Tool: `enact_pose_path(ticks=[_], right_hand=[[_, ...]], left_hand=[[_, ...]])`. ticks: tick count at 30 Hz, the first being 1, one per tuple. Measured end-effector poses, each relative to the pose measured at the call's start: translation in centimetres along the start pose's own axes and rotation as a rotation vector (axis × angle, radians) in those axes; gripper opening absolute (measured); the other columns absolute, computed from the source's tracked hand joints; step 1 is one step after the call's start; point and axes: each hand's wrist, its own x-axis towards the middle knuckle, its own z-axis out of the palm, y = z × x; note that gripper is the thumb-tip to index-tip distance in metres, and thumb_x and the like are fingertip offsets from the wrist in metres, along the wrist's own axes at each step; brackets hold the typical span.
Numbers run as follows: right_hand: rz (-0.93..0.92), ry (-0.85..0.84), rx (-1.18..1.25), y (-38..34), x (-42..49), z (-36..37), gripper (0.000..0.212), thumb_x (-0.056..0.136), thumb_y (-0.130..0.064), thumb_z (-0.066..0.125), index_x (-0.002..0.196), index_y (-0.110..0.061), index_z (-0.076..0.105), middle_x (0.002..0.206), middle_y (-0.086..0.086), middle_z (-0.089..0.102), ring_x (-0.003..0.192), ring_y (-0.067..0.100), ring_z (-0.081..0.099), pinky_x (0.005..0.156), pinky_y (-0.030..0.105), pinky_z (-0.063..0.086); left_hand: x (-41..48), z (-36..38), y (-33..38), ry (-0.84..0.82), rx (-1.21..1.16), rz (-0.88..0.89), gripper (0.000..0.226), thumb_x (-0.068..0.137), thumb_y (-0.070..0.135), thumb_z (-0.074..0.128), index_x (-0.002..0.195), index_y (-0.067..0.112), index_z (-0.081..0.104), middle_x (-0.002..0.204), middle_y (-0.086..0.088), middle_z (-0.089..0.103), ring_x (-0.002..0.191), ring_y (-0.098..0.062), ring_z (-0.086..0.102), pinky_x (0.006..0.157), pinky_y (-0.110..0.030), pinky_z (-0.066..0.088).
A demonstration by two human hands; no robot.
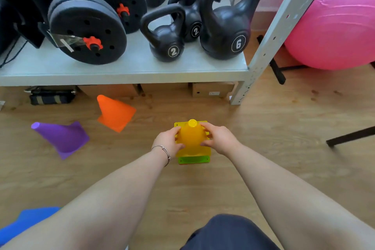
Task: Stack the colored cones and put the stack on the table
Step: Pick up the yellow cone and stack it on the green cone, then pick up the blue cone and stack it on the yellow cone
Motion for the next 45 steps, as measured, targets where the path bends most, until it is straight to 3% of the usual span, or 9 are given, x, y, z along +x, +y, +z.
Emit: enact_pose_path(ticks=[17,29,33,37,40,45], right_hand=[[0.049,-0.024,0.020,3.8,2.8,6.1,0.080,0.078,-0.028,0.079,0.147,-0.027,0.039,0.131,0.013,0.063,0.118,0.032,0.060,0.099,0.041,0.049],[0.070,-0.056,-0.078,3.7,3.0,6.3,0.080,0.082,-0.028,0.076,0.149,-0.023,0.032,0.131,0.017,0.061,0.120,0.035,0.057,0.098,0.040,0.048],[0.047,-0.021,-0.198,2.6,2.3,4.8,0.078,0.090,-0.028,0.067,0.153,-0.019,0.023,0.133,0.016,0.058,0.120,0.037,0.055,0.092,0.041,0.047],[0.055,0.091,-0.293,0.9,1.3,2.5,0.077,0.093,-0.035,0.062,0.153,-0.014,0.019,0.130,0.015,0.057,0.116,0.036,0.055,0.090,0.046,0.049],[0.003,0.241,-0.397,-0.8,0.5,0.8,0.078,0.090,-0.042,0.063,0.150,-0.012,0.025,0.137,0.013,0.052,0.128,0.033,0.047,0.106,0.043,0.040],[-0.102,0.364,-0.517,-4.5,0.4,-1.4,0.077,0.092,-0.046,0.057,0.153,-0.014,0.021,0.155,0.010,0.035,0.148,0.030,0.023,0.121,0.047,0.020]], left_hand=[[2.9,6.3,-3.2,-0.063,-0.085,-0.075,0.071,0.078,0.022,0.076,0.142,0.024,0.044,0.131,-0.002,0.063,0.115,-0.017,0.063,0.100,-0.034,0.049],[3.2,6.4,-2.7,-0.092,0.084,-0.065,0.065,0.085,0.025,0.069,0.143,0.023,0.040,0.133,-0.005,0.061,0.120,-0.026,0.058,0.100,-0.037,0.048],[2.4,4.6,-1.5,-0.028,0.257,0.003,0.067,0.090,0.031,0.061,0.148,0.023,0.029,0.143,-0.006,0.050,0.128,-0.030,0.050,0.099,-0.039,0.045],[1.4,2.3,-0.8,0.093,0.427,0.088,0.071,0.092,0.033,0.058,0.150,0.016,0.020,0.158,-0.006,0.028,0.143,-0.025,0.031,0.113,-0.039,0.032],[0.4,0.2,-0.3,0.205,0.549,0.092,0.077,0.091,0.041,0.057,0.151,0.015,0.016,0.161,-0.005,0.018,0.149,-0.023,0.016,0.120,-0.042,0.018],[-0.6,-4.3,0.5,0.322,0.599,0.014,0.080,0.091,0.048,0.053,0.151,0.014,0.014,0.162,-0.007,0.014,0.150,-0.026,0.011,0.120,-0.047,0.015]])
